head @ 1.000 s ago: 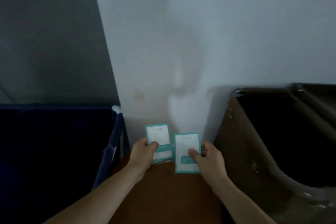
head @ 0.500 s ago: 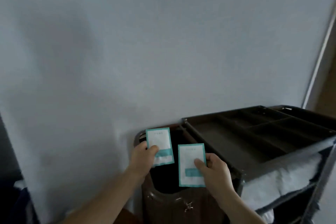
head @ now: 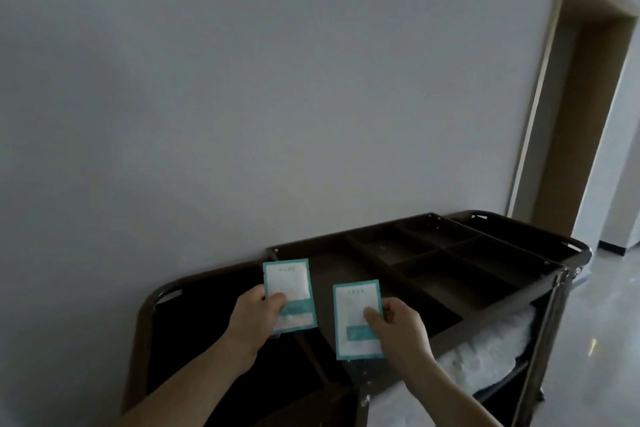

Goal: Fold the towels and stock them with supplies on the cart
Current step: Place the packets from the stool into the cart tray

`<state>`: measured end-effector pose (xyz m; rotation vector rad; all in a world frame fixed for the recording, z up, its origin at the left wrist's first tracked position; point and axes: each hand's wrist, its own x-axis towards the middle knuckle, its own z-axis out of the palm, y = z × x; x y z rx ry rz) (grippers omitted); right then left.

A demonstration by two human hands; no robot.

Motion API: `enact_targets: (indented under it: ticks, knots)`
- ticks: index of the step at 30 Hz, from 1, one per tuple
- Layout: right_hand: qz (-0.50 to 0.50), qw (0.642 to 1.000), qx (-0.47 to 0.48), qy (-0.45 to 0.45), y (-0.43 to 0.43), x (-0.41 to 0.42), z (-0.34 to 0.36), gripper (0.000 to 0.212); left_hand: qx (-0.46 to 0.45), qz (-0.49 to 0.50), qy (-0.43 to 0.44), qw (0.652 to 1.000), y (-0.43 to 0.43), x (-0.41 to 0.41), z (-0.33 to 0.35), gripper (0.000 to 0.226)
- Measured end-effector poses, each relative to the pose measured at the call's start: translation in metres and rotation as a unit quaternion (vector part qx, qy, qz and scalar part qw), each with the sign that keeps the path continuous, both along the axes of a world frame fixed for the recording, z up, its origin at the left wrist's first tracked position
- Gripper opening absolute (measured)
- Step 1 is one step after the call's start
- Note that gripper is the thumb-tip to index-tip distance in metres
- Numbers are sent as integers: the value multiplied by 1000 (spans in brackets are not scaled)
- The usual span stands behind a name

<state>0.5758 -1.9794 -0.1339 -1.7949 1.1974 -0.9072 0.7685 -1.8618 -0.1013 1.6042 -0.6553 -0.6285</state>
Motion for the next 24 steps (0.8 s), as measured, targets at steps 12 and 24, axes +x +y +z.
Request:
enact_targets:
  ticks: [12,24]
  knots:
    - [-38,998,-27,44,-184,7,22,12,-10,-42,12,999,-172,24,-5,21]
    - [90,976,-64,188,-423,89,-7,18,50,115,-26,992,-281,19,-21,13]
